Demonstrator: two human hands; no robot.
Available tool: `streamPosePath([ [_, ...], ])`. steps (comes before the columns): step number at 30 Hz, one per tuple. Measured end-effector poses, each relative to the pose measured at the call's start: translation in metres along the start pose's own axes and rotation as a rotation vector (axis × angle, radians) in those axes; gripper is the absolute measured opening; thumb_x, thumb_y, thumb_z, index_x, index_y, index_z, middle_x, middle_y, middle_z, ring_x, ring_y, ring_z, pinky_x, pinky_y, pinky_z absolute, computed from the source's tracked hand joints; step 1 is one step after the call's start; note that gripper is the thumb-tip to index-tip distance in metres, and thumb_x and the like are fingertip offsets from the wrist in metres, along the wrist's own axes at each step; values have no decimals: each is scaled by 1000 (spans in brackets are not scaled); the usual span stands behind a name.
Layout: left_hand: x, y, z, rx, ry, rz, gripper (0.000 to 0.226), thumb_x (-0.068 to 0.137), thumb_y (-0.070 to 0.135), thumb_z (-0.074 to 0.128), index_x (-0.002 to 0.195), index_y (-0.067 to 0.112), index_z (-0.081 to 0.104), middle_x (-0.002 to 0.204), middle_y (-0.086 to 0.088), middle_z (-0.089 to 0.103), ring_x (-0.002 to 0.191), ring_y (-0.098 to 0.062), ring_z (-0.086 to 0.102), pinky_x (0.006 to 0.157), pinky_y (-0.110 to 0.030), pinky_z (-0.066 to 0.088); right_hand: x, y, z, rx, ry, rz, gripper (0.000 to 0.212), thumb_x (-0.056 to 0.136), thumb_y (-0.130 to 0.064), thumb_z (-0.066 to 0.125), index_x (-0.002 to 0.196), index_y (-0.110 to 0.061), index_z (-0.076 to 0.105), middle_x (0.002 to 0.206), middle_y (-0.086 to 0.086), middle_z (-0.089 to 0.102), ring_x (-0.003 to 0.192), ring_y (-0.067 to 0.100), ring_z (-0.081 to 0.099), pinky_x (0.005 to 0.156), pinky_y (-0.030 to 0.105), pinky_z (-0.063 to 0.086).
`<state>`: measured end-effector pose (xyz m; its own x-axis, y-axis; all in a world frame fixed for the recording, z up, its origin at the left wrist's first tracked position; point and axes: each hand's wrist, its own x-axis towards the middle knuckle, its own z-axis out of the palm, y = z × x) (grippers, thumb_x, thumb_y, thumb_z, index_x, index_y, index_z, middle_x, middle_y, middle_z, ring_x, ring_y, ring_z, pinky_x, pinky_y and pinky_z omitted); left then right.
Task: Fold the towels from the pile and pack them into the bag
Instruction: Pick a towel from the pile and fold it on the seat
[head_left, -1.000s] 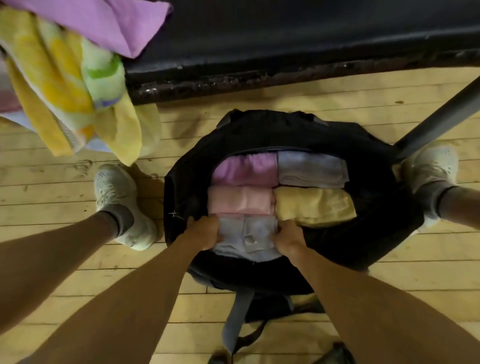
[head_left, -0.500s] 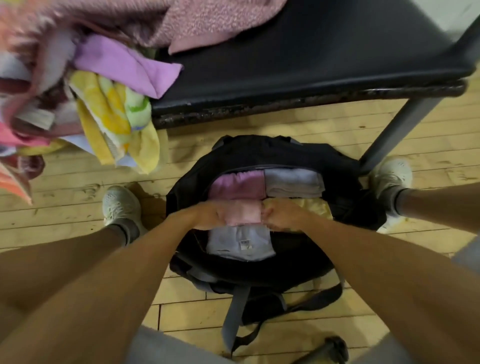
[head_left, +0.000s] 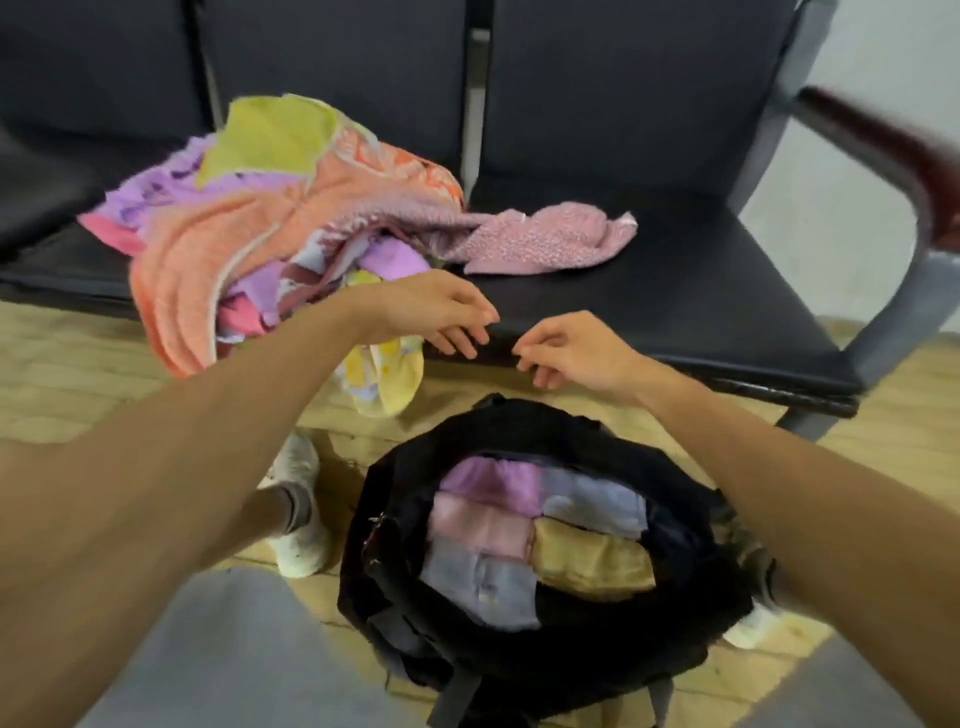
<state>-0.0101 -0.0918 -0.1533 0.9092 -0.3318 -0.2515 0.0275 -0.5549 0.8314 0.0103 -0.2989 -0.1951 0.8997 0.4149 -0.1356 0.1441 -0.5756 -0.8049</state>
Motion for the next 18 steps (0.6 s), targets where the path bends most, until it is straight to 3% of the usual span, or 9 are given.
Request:
streamPosePath([
  [4, 26, 9, -29, -128, 241, 74, 18, 98, 12, 52, 113, 9, 62, 100, -10, 68, 81, -17, 67, 78, -28, 53, 36, -16, -22, -19, 205, -56, 12, 94, -10, 60, 93, -17, 69, 94, 8, 73, 69, 13, 65, 61, 25, 57],
  [7, 61, 7, -39, -123, 426, 95, 20, 93, 4, 53, 109, 11, 64, 92, -6, 67, 77, -9, 63, 69, -18, 51, 60, -17, -33, -10, 325, -68, 17, 93, -7, 58, 102, -15, 70, 90, 2, 70, 80, 18, 66, 75, 33, 59],
  [9, 85, 0, -44, 25, 576, 122, 29, 87, 1, 55, 113, 10, 65, 97, -5, 67, 85, -10, 63, 70, -15, 47, 77, -13, -39, -36, 338, -68, 23, 94, -8, 58, 114, -14, 69, 102, -2, 68, 95, 18, 66, 86, 35, 57],
  [13, 125, -18, -58, 462, 793, 137, 40, 85, 5, 60, 125, 9, 60, 126, -10, 56, 119, -26, 50, 101, -33, 40, 111, 0, -41, -159, 289, -99, 40, 91, -6, 61, 130, -12, 59, 133, 2, 59, 120, 17, 56, 102, 39, 48],
  [15, 140, -25, -62, 720, 776, 77, 42, 89, 15, 60, 131, 14, 55, 134, -9, 50, 124, -28, 43, 105, -39, 37, 123, 7, -37, -172, 269, -101, 49, 90, -5, 61, 138, -10, 52, 140, 5, 53, 127, 19, 50, 107, 38, 43],
  [18, 157, -27, -64, 1067, 623, -50, 36, 95, 27, 52, 130, 20, 55, 134, -7, 50, 125, -27, 42, 105, -40, 33, 136, 16, -30, -197, 266, -87, 51, 92, -9, 60, 142, -10, 47, 142, 8, 51, 129, 22, 49, 110, 35, 38],
])
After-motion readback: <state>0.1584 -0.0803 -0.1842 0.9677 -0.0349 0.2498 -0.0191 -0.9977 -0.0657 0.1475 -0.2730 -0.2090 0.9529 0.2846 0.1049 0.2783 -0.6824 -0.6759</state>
